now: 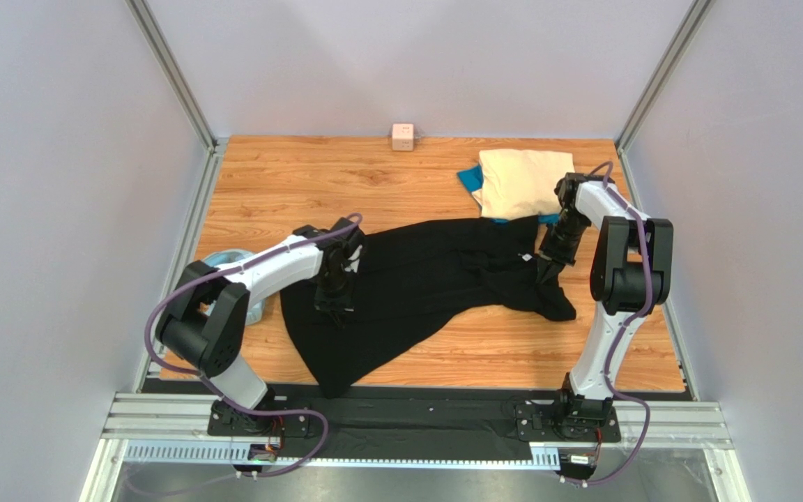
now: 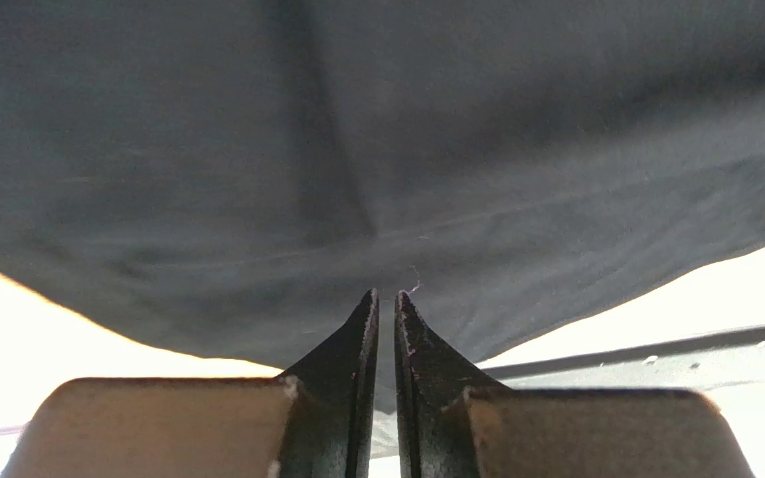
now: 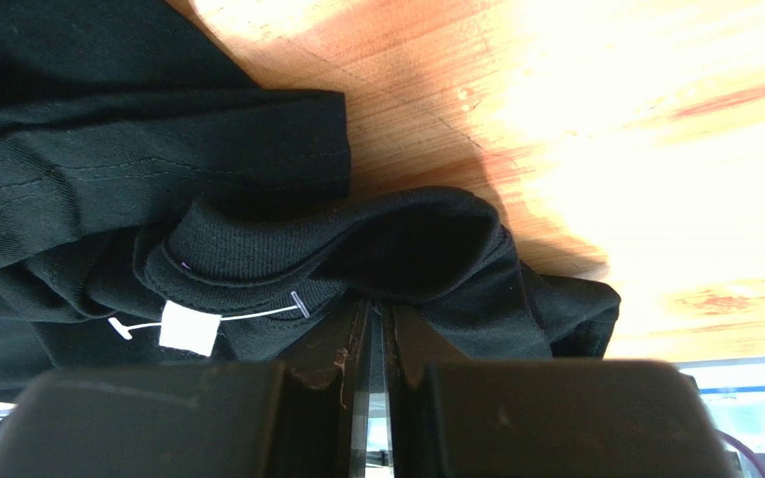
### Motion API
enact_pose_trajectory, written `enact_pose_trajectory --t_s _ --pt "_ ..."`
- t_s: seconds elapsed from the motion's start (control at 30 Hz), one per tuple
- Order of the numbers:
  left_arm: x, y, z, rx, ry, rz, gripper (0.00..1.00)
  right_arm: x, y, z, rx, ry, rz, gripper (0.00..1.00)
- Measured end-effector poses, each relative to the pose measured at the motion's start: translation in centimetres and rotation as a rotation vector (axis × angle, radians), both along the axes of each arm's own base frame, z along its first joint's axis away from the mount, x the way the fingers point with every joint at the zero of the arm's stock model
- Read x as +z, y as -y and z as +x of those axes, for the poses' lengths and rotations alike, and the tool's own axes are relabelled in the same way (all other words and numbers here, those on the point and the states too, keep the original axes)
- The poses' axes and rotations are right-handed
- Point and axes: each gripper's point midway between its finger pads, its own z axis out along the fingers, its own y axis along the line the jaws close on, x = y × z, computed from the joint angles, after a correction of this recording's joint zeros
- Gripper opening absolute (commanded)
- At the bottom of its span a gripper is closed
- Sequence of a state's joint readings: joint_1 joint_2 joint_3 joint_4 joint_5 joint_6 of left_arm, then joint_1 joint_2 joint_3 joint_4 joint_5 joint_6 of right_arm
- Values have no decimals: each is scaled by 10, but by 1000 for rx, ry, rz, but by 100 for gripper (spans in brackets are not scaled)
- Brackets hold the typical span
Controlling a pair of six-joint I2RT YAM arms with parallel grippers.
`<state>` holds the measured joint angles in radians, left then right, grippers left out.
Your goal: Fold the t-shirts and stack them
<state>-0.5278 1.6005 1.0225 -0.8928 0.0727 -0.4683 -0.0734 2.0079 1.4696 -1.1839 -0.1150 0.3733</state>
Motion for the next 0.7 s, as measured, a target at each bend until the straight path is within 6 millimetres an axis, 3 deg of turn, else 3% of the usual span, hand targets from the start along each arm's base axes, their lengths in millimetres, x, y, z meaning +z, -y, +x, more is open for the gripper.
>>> enact_pose_trajectory --t_s 0.2,0.27,0.33,0.7 --pt "-20 16 -25 -57 -69 20 9 -4 -3 -2 2 -2 9 13" --pt "-26 16 -30 -54 -90 30 0 -4 -3 -2 3 -4 10 10" --pt "-33 13 -39 -47 -130 44 0 -4 -4 -2 3 -3 11 8" --pt "-33 2 -58 -42 -180 63 0 -7 -11 -2 -20 -22 51 3"
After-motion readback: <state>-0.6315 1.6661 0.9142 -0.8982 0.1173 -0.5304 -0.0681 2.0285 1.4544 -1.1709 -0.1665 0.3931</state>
